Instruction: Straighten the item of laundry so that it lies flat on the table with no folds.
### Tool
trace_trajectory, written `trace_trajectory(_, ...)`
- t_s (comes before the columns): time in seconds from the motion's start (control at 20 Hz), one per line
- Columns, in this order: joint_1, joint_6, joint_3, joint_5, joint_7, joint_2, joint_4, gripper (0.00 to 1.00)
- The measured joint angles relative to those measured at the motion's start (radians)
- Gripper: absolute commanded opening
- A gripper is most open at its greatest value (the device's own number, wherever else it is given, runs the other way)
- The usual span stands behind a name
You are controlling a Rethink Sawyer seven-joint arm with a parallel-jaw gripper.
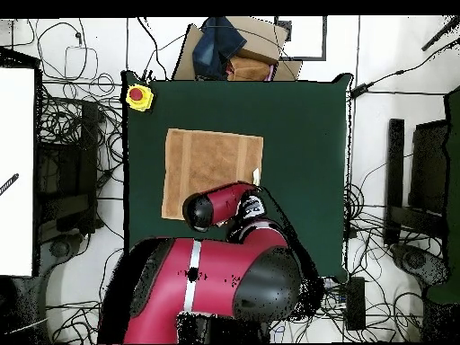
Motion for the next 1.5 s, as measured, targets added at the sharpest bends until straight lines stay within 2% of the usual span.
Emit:
trace_trajectory(0.4,0.005,0.014,-0.031,-0.064,0.0,0.008,0.056,0.0)
trace_trajectory(0.65,0.007,0.014,-0.052,-0.107,0.0,0.027,0.054,0.0)
trace_trajectory(0.75,0.018,0.014,-0.063,-0.15,0.0,0.035,0.045,0.0)
trace_trajectory(1.3,0.067,0.014,-0.075,-0.199,0.0,-0.018,0.045,0.0)
trace_trajectory(1.35,0.074,0.014,-0.075,-0.204,0.0,-0.035,0.045,1.0)
trace_trajectory(1.5,0.074,0.014,-0.075,-0.204,0.0,-0.038,0.045,1.0)
